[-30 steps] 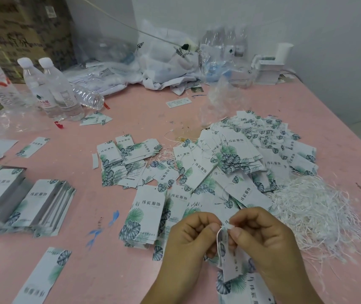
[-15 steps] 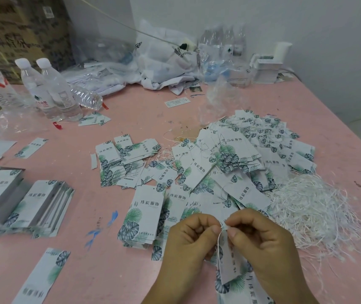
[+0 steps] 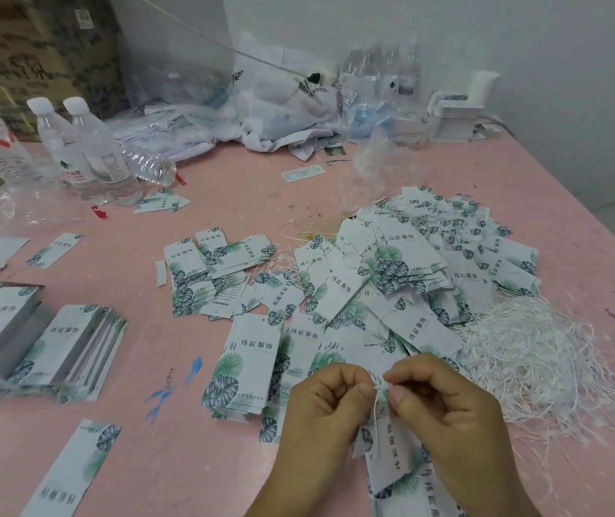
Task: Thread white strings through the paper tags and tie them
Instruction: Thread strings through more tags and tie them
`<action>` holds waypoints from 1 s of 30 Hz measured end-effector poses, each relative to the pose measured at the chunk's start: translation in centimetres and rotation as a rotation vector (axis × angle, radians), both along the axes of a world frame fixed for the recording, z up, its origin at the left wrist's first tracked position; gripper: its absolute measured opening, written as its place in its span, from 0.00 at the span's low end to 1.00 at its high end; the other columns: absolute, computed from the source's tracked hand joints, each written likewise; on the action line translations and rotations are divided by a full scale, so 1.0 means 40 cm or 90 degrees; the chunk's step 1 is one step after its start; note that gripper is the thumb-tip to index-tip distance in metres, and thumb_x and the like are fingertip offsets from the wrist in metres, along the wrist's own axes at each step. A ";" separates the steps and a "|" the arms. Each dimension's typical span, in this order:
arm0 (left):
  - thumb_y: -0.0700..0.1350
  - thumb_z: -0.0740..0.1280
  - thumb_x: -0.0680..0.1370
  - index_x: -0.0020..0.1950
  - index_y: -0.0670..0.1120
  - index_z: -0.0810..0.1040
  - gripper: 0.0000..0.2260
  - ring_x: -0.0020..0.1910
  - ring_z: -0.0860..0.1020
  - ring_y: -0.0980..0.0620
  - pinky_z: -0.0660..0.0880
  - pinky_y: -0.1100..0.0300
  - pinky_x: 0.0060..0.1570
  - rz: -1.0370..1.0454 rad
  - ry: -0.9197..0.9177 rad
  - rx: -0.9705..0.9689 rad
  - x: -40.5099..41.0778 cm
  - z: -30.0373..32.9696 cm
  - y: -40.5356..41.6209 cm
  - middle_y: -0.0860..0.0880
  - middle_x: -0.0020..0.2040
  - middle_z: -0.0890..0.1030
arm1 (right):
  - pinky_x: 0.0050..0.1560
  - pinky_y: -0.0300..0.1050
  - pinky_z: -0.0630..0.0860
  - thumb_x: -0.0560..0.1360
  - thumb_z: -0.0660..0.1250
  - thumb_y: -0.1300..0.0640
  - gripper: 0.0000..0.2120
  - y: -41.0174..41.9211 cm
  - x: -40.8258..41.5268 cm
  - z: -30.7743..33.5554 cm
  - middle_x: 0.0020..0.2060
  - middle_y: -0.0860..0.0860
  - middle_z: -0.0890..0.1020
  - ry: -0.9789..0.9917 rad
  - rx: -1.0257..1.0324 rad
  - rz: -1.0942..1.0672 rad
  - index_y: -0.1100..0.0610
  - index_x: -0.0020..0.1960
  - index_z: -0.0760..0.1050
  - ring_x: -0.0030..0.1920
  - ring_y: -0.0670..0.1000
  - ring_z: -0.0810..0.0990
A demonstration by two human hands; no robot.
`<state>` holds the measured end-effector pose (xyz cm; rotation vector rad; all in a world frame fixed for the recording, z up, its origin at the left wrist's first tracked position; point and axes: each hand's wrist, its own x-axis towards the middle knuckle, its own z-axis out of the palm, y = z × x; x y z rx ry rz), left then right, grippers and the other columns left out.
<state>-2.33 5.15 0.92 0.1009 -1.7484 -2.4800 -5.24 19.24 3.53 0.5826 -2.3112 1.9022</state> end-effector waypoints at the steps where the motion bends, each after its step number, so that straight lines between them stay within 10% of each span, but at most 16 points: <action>1: 0.48 0.70 0.69 0.35 0.51 0.81 0.03 0.23 0.67 0.61 0.66 0.70 0.26 -0.001 -0.003 0.005 0.000 0.000 0.000 0.55 0.25 0.73 | 0.42 0.34 0.78 0.69 0.70 0.62 0.13 0.000 0.000 0.000 0.40 0.45 0.83 0.001 -0.002 0.001 0.43 0.43 0.81 0.40 0.45 0.82; 30: 0.49 0.73 0.71 0.37 0.49 0.81 0.05 0.24 0.68 0.59 0.65 0.67 0.26 -0.024 -0.014 0.007 -0.003 -0.009 -0.006 0.53 0.26 0.75 | 0.37 0.38 0.78 0.69 0.72 0.64 0.11 -0.005 0.001 0.007 0.36 0.54 0.83 -0.098 -0.045 0.031 0.47 0.40 0.83 0.34 0.47 0.81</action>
